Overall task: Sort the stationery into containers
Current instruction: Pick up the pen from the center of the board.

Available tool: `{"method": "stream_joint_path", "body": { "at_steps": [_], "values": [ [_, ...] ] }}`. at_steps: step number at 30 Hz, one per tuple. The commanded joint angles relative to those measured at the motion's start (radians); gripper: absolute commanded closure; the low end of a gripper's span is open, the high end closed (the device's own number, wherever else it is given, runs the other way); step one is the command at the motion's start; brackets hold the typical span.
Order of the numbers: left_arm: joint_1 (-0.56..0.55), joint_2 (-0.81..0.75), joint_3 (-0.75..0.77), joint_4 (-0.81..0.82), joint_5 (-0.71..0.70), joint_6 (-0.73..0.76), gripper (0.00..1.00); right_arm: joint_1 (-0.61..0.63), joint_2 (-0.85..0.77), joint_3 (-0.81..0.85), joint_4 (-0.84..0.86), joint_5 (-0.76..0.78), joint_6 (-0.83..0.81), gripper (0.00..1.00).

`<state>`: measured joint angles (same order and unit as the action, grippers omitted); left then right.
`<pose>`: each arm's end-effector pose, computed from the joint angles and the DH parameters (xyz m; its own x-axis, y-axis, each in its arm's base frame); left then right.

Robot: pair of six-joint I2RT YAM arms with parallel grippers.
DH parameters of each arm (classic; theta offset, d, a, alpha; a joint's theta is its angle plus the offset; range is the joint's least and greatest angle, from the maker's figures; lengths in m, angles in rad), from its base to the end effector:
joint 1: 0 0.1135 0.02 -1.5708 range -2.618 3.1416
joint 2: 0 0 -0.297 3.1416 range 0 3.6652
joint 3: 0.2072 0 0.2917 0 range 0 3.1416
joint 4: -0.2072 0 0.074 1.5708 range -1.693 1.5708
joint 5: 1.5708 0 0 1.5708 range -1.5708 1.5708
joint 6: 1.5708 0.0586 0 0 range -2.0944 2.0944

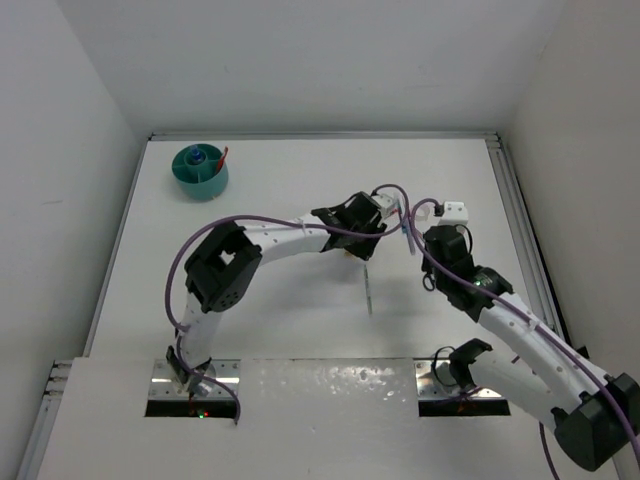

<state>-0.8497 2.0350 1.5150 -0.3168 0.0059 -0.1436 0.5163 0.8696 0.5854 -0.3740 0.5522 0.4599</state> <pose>0.3426 -0.3903 0.1909 -0.5930 0.4579 -0.6623 0.6758 0.7303 -0.1002 0.2041 0.0805 0.2422 -0.5031 0.1490 -0.8513 0.1829 0.9811 0.0636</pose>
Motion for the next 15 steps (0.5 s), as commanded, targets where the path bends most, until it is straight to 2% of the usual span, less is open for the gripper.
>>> {"method": "stream_joint_path", "body": {
  "at_steps": [1,9,15],
  "values": [
    [-0.032,0.002,0.056,-0.074,-0.089,-0.066,0.64,-0.038,-0.018,0.013,-0.048,0.006,0.028,1.00],
    [-0.071,-0.007,-0.002,0.001,-0.098,-0.164,0.63,-0.079,0.022,0.060,-0.163,-0.159,-0.023,1.00],
    [-0.121,-0.038,0.000,-0.094,-0.126,-0.241,0.63,-0.082,0.037,0.145,-0.252,-0.205,-0.052,1.00]
  ]
}}
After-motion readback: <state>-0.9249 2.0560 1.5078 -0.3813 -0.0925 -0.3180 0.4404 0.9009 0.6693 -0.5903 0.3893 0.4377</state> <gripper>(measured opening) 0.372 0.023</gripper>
